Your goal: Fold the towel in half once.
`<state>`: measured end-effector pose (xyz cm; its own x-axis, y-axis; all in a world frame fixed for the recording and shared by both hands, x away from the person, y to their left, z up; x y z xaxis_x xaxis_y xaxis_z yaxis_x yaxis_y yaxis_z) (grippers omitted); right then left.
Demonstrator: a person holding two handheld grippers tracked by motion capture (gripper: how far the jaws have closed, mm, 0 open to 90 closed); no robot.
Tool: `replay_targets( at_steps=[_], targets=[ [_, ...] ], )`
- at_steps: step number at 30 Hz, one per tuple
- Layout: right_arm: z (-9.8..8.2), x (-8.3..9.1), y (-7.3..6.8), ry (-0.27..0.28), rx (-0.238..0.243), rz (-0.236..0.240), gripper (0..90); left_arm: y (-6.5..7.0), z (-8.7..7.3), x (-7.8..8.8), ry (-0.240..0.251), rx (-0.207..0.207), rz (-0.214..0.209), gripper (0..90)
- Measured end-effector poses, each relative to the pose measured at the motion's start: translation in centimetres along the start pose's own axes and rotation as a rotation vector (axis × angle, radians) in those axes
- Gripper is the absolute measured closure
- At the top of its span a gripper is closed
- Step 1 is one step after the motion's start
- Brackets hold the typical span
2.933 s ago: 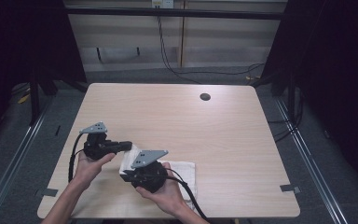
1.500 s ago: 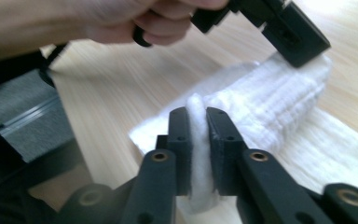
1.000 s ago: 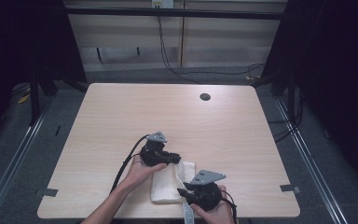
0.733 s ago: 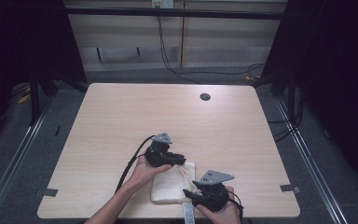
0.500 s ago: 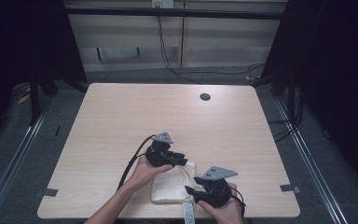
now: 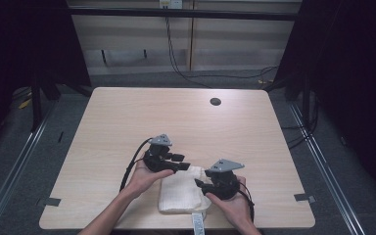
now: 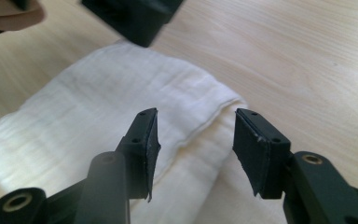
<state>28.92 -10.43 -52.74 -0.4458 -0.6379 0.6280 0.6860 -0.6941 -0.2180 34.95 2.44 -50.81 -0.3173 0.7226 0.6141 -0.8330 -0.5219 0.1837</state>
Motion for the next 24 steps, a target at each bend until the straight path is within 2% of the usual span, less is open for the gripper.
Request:
replay_targets(
  at_steps=[4, 6, 9, 10, 11, 13, 15, 17, 20, 22, 24],
  targets=[
    [0.6, -0.9, 1.1, -0.006, 0.003, -0.003, 57.7, -0.3, -1.2, 1.2, -0.026, -0.033, 0.014, 60.0],
    [0.9, -1.5, 1.4, -0.015, 0.015, 0.001, 60.7, -0.5, -1.7, 1.8, -0.028, -0.05, 0.018, 66.8],
    [1.0, -2.1, 1.6, -0.032, 0.034, 0.004, 63.7, -1.0, -2.7, 2.8, -0.051, -0.053, 0.032, 69.0],
    [0.8, -2.3, 1.6, -0.046, 0.033, 0.0, 67.3, -1.4, -3.0, 3.1, -0.056, -0.053, 0.04, 69.2],
    [0.7, -2.4, 1.7, -0.049, 0.045, -0.009, 72.6, -1.8, -3.5, 3.3, -0.051, -0.035, 0.048, 69.3],
    [0.4, -2.4, 1.8, -0.058, 0.036, -0.006, 83.0, -2.2, -4.0, 3.3, -0.047, -0.005, 0.049, 69.3],
    [0.3, -2.3, 1.9, -0.063, 0.038, -0.003, 89.7, -2.4, -4.4, 2.9, -0.063, -0.003, 0.053, 69.2],
    [0.3, -2.2, 2.1, -0.063, 0.032, -0.006, 90.0, -2.5, -4.8, 2.4, -0.082, -0.003, 0.055, 69.3],
    [0.1, -2.0, 2.4, -0.069, 0.026, -0.007, 90.0, -2.0, -5.1, 2.0, -0.095, -0.017, 0.034, 69.2],
    [-0.2, -1.9, 2.7, -0.075, 0.015, -0.013, 90.0, -1.8, -5.4, 1.7, -0.112, -0.036, 0.042, 68.5],
    [-0.6, -1.8, 3.2, -0.085, 0.01, -0.021, 90.0, -1.7, -5.6, 1.6, -0.119, -0.036, 0.043, 67.5]
  ],
)
Point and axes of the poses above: each handheld gripper's, and its own axes: x roughly backward along the jaws, z roughly out of its top, y roughly to its right, the point moved 8 cm from there along -x, roughly forward along the jaws, and after that the axes turned 11 degrees about z, right-handed, at the moved point
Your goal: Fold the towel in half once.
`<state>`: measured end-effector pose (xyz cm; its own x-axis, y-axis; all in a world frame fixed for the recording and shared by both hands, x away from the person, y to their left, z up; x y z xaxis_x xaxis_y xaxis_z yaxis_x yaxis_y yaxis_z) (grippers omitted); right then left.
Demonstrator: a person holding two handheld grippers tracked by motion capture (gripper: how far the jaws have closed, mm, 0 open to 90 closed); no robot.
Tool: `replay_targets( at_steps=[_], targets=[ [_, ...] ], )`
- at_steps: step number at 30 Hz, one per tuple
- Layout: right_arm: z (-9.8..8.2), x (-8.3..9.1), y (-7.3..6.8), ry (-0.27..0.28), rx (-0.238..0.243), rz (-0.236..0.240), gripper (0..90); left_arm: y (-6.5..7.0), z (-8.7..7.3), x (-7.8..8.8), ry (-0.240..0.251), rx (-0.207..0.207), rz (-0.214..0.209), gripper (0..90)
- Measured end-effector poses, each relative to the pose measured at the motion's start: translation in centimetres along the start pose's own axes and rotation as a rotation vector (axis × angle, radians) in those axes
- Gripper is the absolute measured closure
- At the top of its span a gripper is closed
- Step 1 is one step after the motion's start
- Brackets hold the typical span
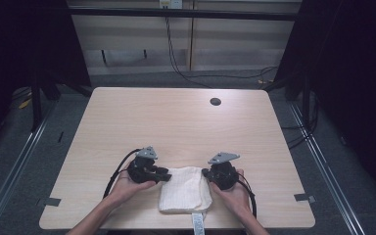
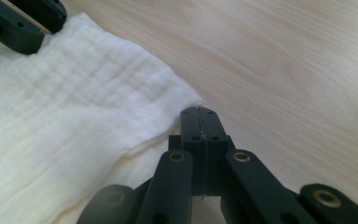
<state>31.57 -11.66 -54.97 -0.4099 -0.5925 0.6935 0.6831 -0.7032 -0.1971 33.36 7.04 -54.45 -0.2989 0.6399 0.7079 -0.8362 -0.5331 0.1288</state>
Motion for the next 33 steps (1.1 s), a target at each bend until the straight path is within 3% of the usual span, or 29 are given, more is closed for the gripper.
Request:
replay_targets(
  at_steps=[3, 6, 10, 17, 23, 29, 33],
  targets=[
    [-0.4, 0.2, 0.7, -0.012, -0.01, -0.02, 90.0, 0.1, 0.1, 0.2, 0.011, 0.009, 0.001, 63.9],
    [0.0, 0.8, 0.9, 0.032, -0.026, -0.004, 90.0, 0.1, 0.6, 1.2, 0.045, 0.019, 0.009, 59.7],
    [0.4, 2.2, 0.2, 0.075, -0.017, 0.049, 78.4, -0.1, 0.8, 3.0, 0.076, 0.043, 0.026, 53.5],
    [-0.6, 5.2, -0.5, 0.112, 0.0, 0.071, 62.7, -0.5, -0.6, 5.6, 0.076, 0.051, 0.057, 43.5],
    [-1.0, 7.1, 0.0, 0.154, -0.015, 0.047, 55.4, -0.5, -1.6, 6.7, 0.072, 0.05, 0.086, 40.4],
    [-1.6, 8.6, 0.5, 0.194, -0.027, 0.045, 53.4, -0.6, -2.3, 8.2, 0.091, 0.053, 0.099, 38.8],
    [-2.2, 9.3, 0.6, 0.2, -0.031, 0.029, 52.1, -1.2, -2.7, 9.1, 0.125, 0.088, 0.134, 38.3]
  ],
)
Point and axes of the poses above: each handheld gripper's, and its own axes: x roughly backward along the jaws, z roughly out of its top, y roughly to its right, the point moved 8 cm from there along -x, roughly forward along the jaws, and after that the axes turned 11 degrees about z, right-handed, at the moved point
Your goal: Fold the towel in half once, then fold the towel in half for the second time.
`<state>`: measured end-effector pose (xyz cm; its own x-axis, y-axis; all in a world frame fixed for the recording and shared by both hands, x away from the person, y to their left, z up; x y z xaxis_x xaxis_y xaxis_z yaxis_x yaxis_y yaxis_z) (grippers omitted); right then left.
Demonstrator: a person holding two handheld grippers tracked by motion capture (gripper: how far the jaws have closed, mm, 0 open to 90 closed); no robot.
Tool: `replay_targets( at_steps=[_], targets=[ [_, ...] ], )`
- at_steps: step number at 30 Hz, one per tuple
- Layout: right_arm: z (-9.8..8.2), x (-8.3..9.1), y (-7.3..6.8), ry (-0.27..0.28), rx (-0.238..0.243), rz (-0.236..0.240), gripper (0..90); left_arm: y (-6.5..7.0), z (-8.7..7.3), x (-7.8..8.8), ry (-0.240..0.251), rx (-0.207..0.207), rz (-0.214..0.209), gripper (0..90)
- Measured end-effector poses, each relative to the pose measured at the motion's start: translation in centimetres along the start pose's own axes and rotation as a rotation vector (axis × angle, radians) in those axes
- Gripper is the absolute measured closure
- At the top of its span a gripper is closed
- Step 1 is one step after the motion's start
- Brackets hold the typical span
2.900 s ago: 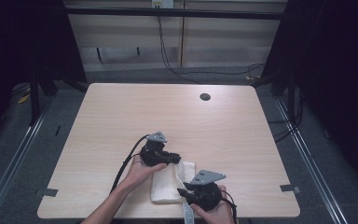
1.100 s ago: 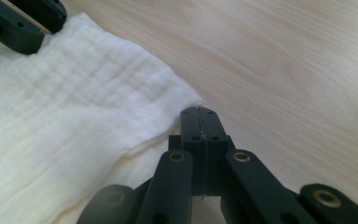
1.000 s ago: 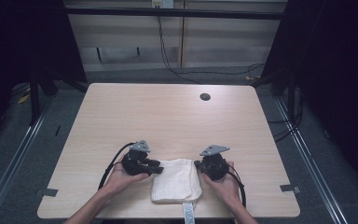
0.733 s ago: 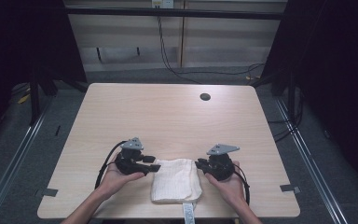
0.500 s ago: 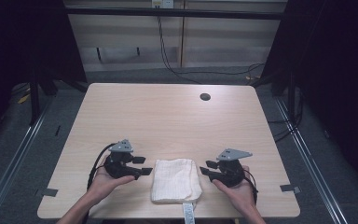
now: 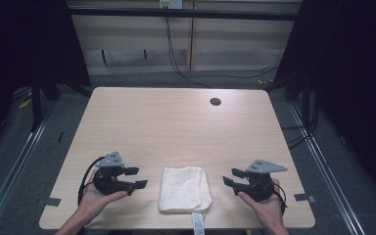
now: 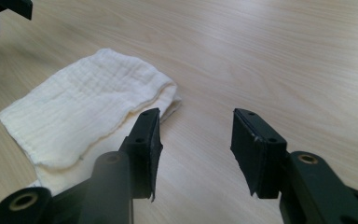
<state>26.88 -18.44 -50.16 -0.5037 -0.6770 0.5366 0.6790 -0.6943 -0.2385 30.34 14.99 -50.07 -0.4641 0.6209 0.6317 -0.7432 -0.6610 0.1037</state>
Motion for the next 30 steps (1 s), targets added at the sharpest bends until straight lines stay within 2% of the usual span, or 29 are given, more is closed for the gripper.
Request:
replay_targets(
  at_steps=[3, 12, 19, 24, 30],
  targets=[
    [-0.2, 0.6, 0.0, 0.005, -0.005, -0.012, 51.7, -0.3, -0.2, 0.6, 0.005, 0.013, 0.006, 37.6],
    [-1.0, 1.7, 0.2, 0.026, -0.029, -0.041, 51.2, -1.0, -1.7, 3.0, 0.036, 0.016, 0.038, 36.7],
    [-0.8, 2.3, 0.4, 0.053, -0.028, -0.044, 50.7, -2.6, -2.7, 4.6, 0.081, 0.081, 0.068, 35.4],
    [-1.0, 3.1, 0.4, 0.065, -0.042, -0.051, 49.2, -3.1, -3.7, 4.6, 0.051, 0.116, 0.096, 34.7],
    [-2.2, 4.2, 0.7, 0.069, -0.049, -0.065, 44.7, -3.1, -5.1, 5.0, 0.009, 0.122, 0.123, 34.0]
  ],
)
Point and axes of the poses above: each handheld gripper's, and its own axes: x roughly backward along the jaws, z roughly out of its top, y roughly to its right, the point moved 8 cm from there along -x, roughly forward along the jaws, and after that the axes turned 11 degrees about z, right-handed, at the moved point
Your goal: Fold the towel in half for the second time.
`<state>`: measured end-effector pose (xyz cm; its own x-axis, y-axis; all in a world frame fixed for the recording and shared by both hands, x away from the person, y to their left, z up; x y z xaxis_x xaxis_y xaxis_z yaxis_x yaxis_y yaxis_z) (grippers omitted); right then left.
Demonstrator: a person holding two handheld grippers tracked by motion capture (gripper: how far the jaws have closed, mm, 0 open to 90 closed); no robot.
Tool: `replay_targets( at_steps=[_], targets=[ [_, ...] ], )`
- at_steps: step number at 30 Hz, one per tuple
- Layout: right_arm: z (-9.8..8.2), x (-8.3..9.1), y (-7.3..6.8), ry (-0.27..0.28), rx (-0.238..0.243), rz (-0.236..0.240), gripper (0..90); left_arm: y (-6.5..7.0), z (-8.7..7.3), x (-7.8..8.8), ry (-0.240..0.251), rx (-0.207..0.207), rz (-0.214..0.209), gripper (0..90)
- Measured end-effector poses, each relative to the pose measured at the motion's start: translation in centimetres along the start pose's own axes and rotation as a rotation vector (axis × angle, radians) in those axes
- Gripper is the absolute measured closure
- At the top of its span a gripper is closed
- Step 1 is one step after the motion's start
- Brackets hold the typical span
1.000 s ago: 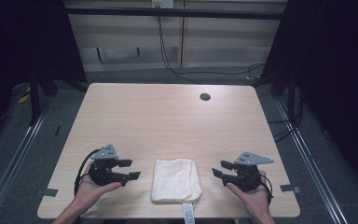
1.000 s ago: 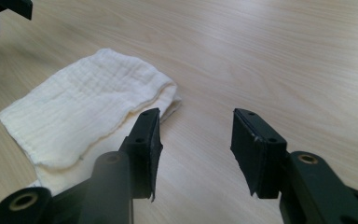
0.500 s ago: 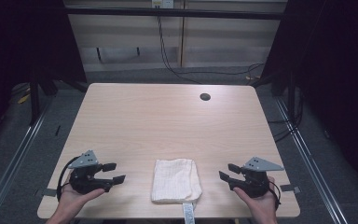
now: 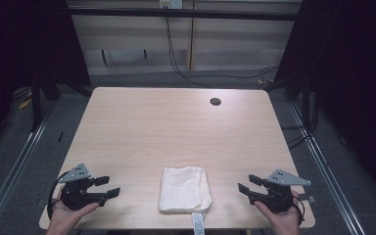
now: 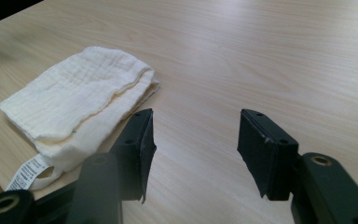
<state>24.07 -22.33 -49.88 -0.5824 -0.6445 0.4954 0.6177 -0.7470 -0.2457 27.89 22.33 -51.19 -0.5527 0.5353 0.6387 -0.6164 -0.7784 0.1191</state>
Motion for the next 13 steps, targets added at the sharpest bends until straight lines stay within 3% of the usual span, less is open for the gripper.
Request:
replay_targets(
  at_steps=[2, 6, 8, 11, 13],
  targets=[
    [-0.3, 0.3, 0.3, 0.001, -0.015, -0.008, 43.4, 0.0, -0.3, 0.0, -0.005, 0.005, -0.008, 33.5],
    [-0.7, 1.3, 0.8, 0.033, -0.022, -0.023, 39.9, -0.6, -0.2, 0.0, 0.003, -0.029, 0.025, 32.1],
    [-0.9, 1.5, 1.1, 0.042, -0.036, -0.034, 38.9, -1.1, -0.1, 0.2, 0.017, -0.022, 0.05, 31.9],
    [-0.9, 1.8, 1.5, 0.059, -0.057, -0.032, 37.5, -1.5, -0.1, 0.3, 0.019, 0.015, 0.054, 30.9],
    [-0.9, 1.7, 1.7, 0.06, -0.059, -0.037, 36.5, -1.3, -0.1, 0.2, 0.018, 0.01, 0.048, 30.1]
  ],
)
Point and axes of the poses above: each handheld gripper's, and its own axes: x roughly backward along the jaws, z roughly out of its top, y roughly to its right, the point moved 8 cm from there along -x, roughly forward along the jaws, and after that the axes turned 11 degrees about z, right-handed, at the moved point
